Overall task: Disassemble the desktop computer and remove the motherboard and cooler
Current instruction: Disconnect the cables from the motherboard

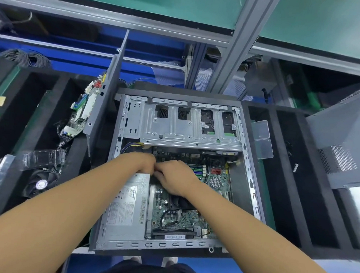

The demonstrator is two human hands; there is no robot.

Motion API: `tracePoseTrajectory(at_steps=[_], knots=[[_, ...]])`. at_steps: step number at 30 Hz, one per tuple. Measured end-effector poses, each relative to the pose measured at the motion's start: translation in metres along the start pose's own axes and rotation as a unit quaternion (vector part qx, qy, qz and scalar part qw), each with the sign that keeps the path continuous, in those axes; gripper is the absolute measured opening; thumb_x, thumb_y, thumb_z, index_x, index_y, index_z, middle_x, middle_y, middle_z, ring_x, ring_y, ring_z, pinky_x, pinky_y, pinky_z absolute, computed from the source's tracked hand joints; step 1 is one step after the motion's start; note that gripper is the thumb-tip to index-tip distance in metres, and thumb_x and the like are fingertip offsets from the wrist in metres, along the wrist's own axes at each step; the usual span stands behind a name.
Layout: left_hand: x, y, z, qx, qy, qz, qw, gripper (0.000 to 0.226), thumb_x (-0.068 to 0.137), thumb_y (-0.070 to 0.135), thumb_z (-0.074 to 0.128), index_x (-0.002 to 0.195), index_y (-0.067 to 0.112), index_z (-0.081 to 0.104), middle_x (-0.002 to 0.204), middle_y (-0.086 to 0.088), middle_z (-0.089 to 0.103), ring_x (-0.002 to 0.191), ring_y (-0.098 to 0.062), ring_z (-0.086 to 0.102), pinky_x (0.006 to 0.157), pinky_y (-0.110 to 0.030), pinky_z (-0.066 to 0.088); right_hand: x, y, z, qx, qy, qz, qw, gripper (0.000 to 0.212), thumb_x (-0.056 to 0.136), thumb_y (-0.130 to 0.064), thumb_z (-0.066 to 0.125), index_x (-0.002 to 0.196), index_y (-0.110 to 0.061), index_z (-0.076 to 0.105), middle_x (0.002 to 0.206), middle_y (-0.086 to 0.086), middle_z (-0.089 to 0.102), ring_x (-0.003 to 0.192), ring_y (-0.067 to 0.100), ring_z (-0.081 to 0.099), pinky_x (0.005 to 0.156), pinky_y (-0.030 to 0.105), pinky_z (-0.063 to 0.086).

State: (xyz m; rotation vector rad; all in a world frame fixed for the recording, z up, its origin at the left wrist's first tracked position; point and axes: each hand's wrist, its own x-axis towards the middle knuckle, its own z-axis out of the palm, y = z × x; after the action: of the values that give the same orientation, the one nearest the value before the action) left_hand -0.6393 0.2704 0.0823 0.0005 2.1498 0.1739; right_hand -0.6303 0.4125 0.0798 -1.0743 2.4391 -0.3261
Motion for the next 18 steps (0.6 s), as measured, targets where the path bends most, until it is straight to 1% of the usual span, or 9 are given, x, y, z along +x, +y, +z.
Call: tracePoseTrajectory(at_steps=[2, 5, 6, 8, 10, 13, 14, 16, 18], knots=[[-0.001, 0.001, -0.001, 0.0, -0.007, 0.017, 1.0, 0.016, 0.095, 0.009, 0.055, 0.105, 0.004, 0.066, 0.077, -0.004, 0.052, 0.065, -0.016, 0.047, 0.054, -0.023, 0.037, -0.009, 0.005, -0.007, 0.075, -0.009, -0.005, 0.997, 0.022, 0.103, -0.03, 0.048, 0.106, -0.016, 0.064, 0.102, 0.006, 0.063, 0.103, 0.029, 0.056, 0.096, 0.046, 0.042], [-0.002, 0.001, -0.001, -0.008, -0.015, 0.04, 0.999, 0.028, 0.097, 0.013, 0.055, 0.122, 0.01, 0.068, 0.104, -0.006, 0.063, 0.091, -0.022, 0.057, 0.076, -0.028, 0.045, -0.028, 0.013, -0.018, 0.205, -0.033, -0.003, 0.978, 0.02, 0.1, -0.03, 0.054, 0.097, -0.016, 0.068, 0.098, 0.0, 0.055, 0.103, 0.022, 0.048, 0.102, 0.047, 0.035], [-0.002, 0.002, -0.001, -0.019, -0.007, 0.046, 0.999, 0.031, 0.097, 0.011, 0.053, 0.125, 0.013, 0.067, 0.116, -0.005, 0.066, 0.103, -0.022, 0.06, 0.085, -0.028, 0.047, -0.036, 0.014, -0.021, 0.204, -0.06, -0.012, 0.977, 0.021, 0.1, -0.032, 0.056, 0.096, -0.017, 0.07, 0.102, -0.001, 0.056, 0.106, 0.021, 0.046, 0.104, 0.044, 0.031], [-0.002, 0.004, -0.001, -0.048, 0.012, 0.057, 0.997, 0.037, 0.096, 0.003, 0.048, 0.127, 0.013, 0.067, 0.13, -0.002, 0.065, 0.117, -0.019, 0.059, 0.097, -0.026, 0.046, -0.048, 0.016, -0.021, 0.138, -0.112, -0.047, 0.983, 0.022, 0.098, -0.036, 0.057, 0.097, -0.019, 0.072, 0.112, -0.005, 0.057, 0.111, 0.018, 0.04, 0.103, 0.037, 0.023], [-0.001, 0.005, -0.001, -0.054, 0.016, 0.058, 0.997, 0.037, 0.096, 0.002, 0.046, 0.125, 0.01, 0.068, 0.129, -0.003, 0.066, 0.114, -0.017, 0.06, 0.094, -0.025, 0.045, -0.054, 0.018, -0.019, 0.109, -0.124, -0.065, 0.984, 0.02, 0.098, -0.032, 0.056, 0.098, -0.022, 0.074, 0.118, -0.007, 0.057, 0.114, 0.017, 0.037, 0.104, 0.036, 0.02], [0.001, 0.007, 0.001, -0.011, 0.03, 0.044, 0.999, 0.031, 0.098, 0.012, 0.048, 0.118, 0.005, 0.07, 0.112, -0.009, 0.068, 0.091, -0.019, 0.057, 0.08, -0.029, 0.047, -0.058, 0.018, -0.02, 0.153, -0.092, -0.047, 0.983, 0.025, 0.1, -0.022, 0.051, 0.113, -0.022, 0.073, 0.125, -0.005, 0.058, 0.12, 0.02, 0.04, 0.111, 0.039, 0.021], [0.001, 0.008, 0.0, -0.002, 0.036, 0.039, 0.999, 0.03, 0.098, 0.015, 0.05, 0.116, 0.004, 0.071, 0.107, -0.009, 0.067, 0.088, -0.021, 0.057, 0.077, -0.03, 0.046, -0.059, 0.019, -0.02, 0.173, -0.078, -0.039, 0.981, 0.028, 0.101, -0.017, 0.049, 0.119, -0.021, 0.071, 0.128, -0.003, 0.058, 0.124, 0.021, 0.041, 0.113, 0.039, 0.022], [-0.002, 0.011, -0.004, -0.001, 0.049, 0.046, 0.998, 0.029, 0.097, 0.019, 0.051, 0.112, 0.005, 0.072, 0.107, -0.008, 0.069, 0.095, -0.025, 0.063, 0.081, -0.033, 0.049, -0.063, 0.022, -0.017, 0.205, -0.04, -0.022, 0.978, 0.036, 0.099, -0.007, 0.045, 0.127, -0.017, 0.066, 0.133, 0.002, 0.058, 0.128, 0.021, 0.042, 0.114, 0.035, 0.025], [-0.006, 0.018, -0.009, -0.007, 0.054, 0.071, 0.996, 0.03, 0.097, 0.023, 0.049, 0.111, 0.008, 0.072, 0.111, -0.008, 0.071, 0.102, -0.025, 0.065, 0.089, -0.035, 0.051, -0.067, 0.025, -0.015, 0.222, -0.003, 0.012, 0.975, 0.039, 0.098, -0.002, 0.042, 0.125, -0.014, 0.066, 0.132, 0.003, 0.057, 0.127, 0.02, 0.041, 0.113, 0.03, 0.027]])
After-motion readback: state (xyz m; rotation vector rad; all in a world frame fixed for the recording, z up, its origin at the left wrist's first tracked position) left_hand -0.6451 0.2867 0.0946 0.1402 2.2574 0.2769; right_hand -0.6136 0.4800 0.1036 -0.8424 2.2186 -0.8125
